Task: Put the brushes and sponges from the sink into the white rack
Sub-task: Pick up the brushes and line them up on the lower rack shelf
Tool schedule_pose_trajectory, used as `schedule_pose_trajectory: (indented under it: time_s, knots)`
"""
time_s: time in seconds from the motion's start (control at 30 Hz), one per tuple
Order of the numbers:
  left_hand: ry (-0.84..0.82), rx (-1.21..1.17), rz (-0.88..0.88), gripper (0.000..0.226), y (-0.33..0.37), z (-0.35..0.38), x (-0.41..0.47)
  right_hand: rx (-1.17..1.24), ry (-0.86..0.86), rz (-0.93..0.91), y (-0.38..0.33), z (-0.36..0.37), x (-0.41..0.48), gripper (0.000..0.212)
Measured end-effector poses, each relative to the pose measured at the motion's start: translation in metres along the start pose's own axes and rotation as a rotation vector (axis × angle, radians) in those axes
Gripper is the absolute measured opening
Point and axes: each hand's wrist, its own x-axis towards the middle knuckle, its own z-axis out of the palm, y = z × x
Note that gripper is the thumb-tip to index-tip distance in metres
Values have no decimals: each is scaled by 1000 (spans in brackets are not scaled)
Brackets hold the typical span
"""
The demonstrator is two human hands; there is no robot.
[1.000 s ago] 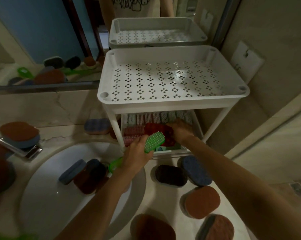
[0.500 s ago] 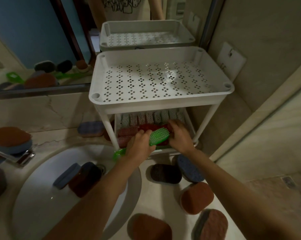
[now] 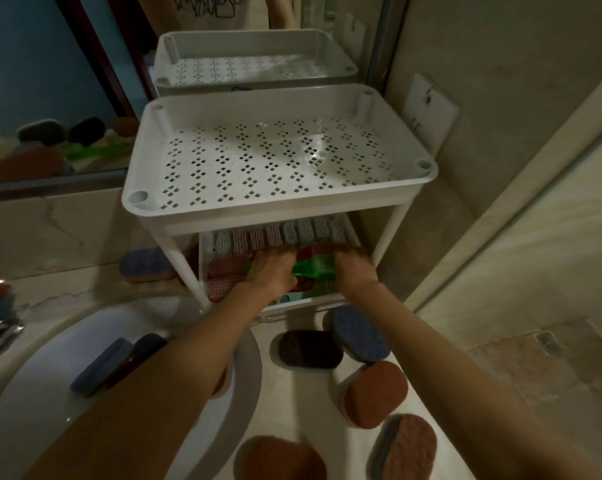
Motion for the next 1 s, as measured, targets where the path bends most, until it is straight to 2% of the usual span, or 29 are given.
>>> schedule_pose_trajectory:
  time_s: [0.1, 0.3, 0.47, 0.6, 0.73, 0.83, 0.93, 1.0]
  knots:
    - [-26, -78, -5, 30, -8, 5, 1, -29, -6, 41, -3, -1, 2, 47]
    - [-50, -139, 11, 35, -5, 14, 16, -34, -37, 93, -7, -8, 4, 45]
    - [-77, -173, 0, 37, -8, 28, 23, -31, -23, 68, -7, -5, 1, 49]
    - [-34, -213, -4, 44, -9, 33, 18, -30, 23, 56, -5, -2, 1, 45]
    - [53, -158, 6, 41, -20, 33, 12, -46, 4, 59, -6, -5, 1, 44]
    - [52, -78, 23, 55, -30, 31, 13, -48, -4, 63, -6, -7, 0, 43]
    - [-50, 18, 0, 78, -35, 31, 18, -36, -5, 67, -6, -6, 0, 45]
    - [-88, 66, -25, 85, -35, 29, 21, -35, 2, 77, -7, -4, 0, 45]
